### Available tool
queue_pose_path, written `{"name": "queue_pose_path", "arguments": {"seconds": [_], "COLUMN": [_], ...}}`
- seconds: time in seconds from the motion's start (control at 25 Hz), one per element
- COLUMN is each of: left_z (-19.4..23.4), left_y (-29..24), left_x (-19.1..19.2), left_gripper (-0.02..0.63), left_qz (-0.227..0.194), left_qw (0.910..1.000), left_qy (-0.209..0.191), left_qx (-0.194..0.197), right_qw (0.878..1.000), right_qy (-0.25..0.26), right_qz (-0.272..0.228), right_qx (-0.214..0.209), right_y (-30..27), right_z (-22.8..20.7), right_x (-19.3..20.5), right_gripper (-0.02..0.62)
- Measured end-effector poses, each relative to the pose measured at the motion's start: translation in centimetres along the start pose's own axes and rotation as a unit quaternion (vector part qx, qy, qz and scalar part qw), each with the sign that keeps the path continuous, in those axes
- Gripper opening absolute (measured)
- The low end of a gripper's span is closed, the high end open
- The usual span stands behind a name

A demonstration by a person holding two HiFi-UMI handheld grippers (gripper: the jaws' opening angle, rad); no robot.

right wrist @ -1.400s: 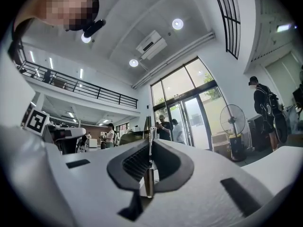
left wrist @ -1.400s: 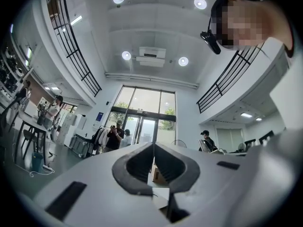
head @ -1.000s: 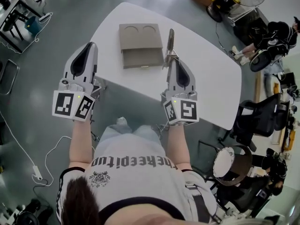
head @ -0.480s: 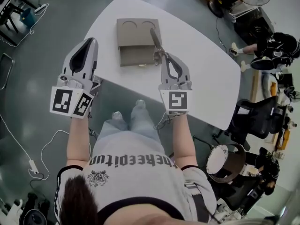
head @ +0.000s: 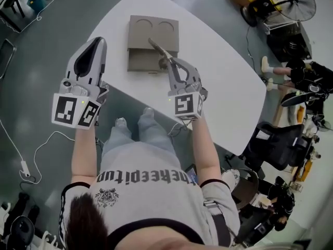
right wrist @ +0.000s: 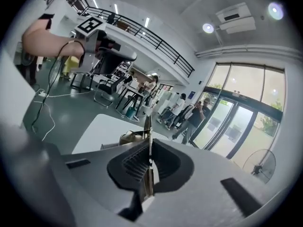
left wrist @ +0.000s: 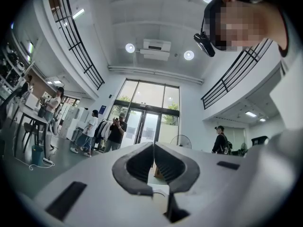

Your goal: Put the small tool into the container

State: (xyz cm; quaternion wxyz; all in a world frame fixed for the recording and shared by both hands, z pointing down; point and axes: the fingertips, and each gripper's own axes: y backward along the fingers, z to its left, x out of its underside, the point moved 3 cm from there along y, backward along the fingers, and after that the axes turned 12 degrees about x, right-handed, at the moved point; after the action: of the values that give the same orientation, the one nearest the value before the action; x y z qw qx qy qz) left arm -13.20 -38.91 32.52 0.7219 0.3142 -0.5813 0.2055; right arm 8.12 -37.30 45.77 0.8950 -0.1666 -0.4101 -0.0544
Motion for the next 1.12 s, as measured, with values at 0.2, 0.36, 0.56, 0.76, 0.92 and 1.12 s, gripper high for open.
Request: {"name": "queue_pose_path", "arguments": {"seconds": [0.2,0.36,0.56,0.76,0.92,1.12], "left_z": [-0.7,-1.3,-2.1,-2.3,-2.4,-2.9], "left_y": [-0.6,-1.0,-1.2,-1.1,-1.0,-0.7], "left_x": [1.0,1.7,2.2,2.5,2.9,3.2], "left_gripper": [0.012,0.012,0.012,0.012,0.012,0.012], "left_qz": [0.001,0.007,0.018,0.022,0.024,0.029], "left_qw": [0.9997,0.999,0.9978,0.9958,0.9938,0.9912], "left_qy": [-0.004,-0.011,-0.025,-0.027,-0.03,-0.034], "left_qx": [-0.024,-0.042,-0.058,-0.085,-0.104,-0.125], "right_qw": [0.998,0.994,0.988,0.98,0.974,0.968], "right_qy": [0.042,0.068,0.102,0.126,0.142,0.154], "right_qz": [0.0,-0.004,-0.012,-0.017,-0.018,-0.015], "right_qx": [-0.052,-0.081,-0.119,-0.155,-0.177,-0.199], "right_y": [-1.3,-2.6,-4.0,-5.3,-6.5,-7.6], "right_z": [1.1,1.8,3.0,4.1,4.9,6.0], "right_x": [2.3,4.0,5.5,6.5,7.4,8.6], "right_gripper": [0.003,0.003,0.003,0.003,0.003,0.003]}}
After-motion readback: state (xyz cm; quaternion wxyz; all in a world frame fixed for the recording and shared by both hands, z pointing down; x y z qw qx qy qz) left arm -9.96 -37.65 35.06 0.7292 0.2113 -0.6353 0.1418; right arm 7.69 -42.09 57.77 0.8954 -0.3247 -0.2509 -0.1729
